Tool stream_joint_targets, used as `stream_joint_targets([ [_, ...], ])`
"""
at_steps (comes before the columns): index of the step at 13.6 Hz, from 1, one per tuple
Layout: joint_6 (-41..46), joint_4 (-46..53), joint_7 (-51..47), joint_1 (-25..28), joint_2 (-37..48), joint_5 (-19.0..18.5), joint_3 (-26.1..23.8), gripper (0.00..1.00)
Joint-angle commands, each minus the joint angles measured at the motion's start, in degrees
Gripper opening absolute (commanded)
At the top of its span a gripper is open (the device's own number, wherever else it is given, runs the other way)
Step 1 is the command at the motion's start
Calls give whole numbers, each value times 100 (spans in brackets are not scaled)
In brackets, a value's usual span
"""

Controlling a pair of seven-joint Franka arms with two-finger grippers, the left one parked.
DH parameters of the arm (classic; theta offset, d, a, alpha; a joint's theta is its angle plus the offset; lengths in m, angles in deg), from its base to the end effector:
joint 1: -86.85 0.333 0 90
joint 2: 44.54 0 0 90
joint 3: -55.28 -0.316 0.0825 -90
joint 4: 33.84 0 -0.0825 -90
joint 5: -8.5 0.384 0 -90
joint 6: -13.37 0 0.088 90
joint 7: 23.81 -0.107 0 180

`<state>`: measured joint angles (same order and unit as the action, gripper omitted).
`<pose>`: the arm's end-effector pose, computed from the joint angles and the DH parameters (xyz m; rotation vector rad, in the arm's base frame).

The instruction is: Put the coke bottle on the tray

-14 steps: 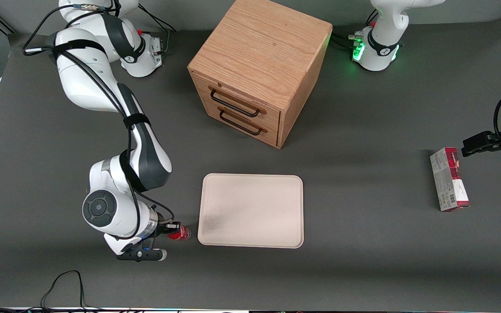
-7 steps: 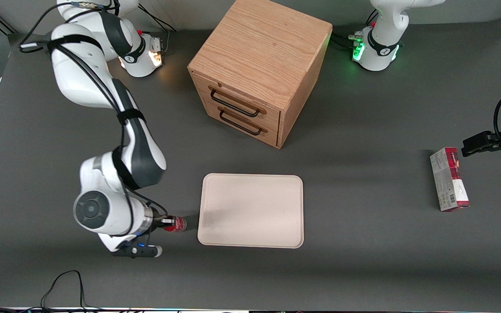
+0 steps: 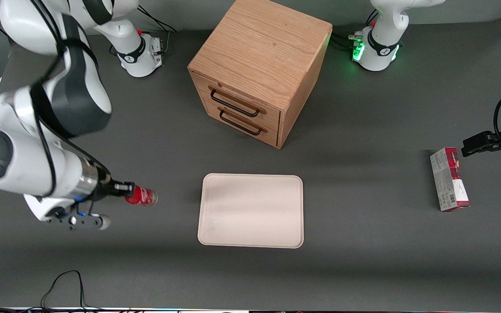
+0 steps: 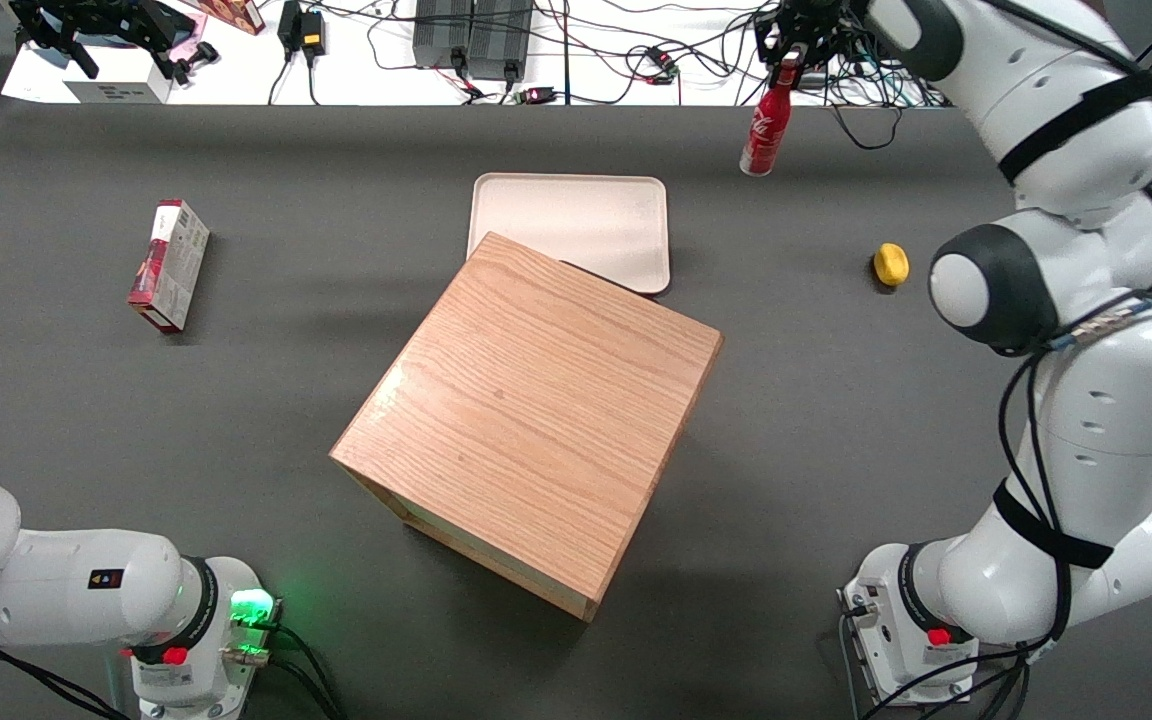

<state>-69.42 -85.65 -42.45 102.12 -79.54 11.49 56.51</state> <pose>0.6840 0.1827 0.5355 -3.1190 0.1125 0.1225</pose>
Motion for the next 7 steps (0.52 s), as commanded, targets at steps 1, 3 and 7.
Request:
stream_joint_targets([
  [1, -403, -1888, 149, 29, 1369, -8, 26, 0],
  [3, -658, -2455, 239, 37, 1741, -17, 35, 0],
  [7, -782, -1232, -505, 64, 657, 53, -26, 0],
])
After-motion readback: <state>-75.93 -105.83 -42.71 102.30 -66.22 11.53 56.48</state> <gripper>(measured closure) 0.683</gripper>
